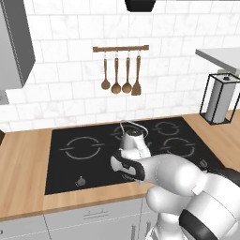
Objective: Turn off the front center burner of the stove.
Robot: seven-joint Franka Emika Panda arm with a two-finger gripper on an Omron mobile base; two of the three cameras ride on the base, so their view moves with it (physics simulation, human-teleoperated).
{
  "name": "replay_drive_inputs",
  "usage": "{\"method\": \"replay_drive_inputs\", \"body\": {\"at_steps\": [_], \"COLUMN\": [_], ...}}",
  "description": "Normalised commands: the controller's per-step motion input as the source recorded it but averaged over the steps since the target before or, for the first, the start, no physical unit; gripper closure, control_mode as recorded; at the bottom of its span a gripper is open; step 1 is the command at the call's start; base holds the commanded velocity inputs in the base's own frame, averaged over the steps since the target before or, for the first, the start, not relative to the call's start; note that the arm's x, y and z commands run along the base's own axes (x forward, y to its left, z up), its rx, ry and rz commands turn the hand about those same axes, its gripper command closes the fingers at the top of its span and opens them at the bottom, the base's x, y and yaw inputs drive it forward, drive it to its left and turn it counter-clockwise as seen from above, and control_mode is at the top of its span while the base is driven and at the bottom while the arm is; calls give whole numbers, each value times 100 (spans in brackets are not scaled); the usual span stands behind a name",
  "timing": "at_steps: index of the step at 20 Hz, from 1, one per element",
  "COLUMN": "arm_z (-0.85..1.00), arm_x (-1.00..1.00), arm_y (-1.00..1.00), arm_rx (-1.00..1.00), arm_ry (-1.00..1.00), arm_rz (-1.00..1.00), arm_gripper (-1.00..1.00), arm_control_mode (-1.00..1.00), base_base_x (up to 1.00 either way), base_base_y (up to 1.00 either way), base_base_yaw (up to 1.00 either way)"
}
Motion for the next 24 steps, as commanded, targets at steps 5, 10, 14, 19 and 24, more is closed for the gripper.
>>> {"method": "replay_drive_inputs", "body": {"at_steps": [5,10,14,19,24], "arm_z": [-17,-22,-30,-40,-28], "arm_x": [0,0,-18,-43,-27], "arm_y": [0,7,12,13,15], "arm_rx": [0,0,0,0,0], "arm_ry": [0,1,0,0,-2], "arm_rz": [-85,-89,-94,-96,-97], "arm_gripper": [100,100,100,100,100], "arm_control_mode": [-100,-100,-100,-100,-100], "base_base_x": [0,0,0,0,0], "base_base_y": [0,0,0,0,0], "base_base_yaw": [0,0,0,0,0]}}
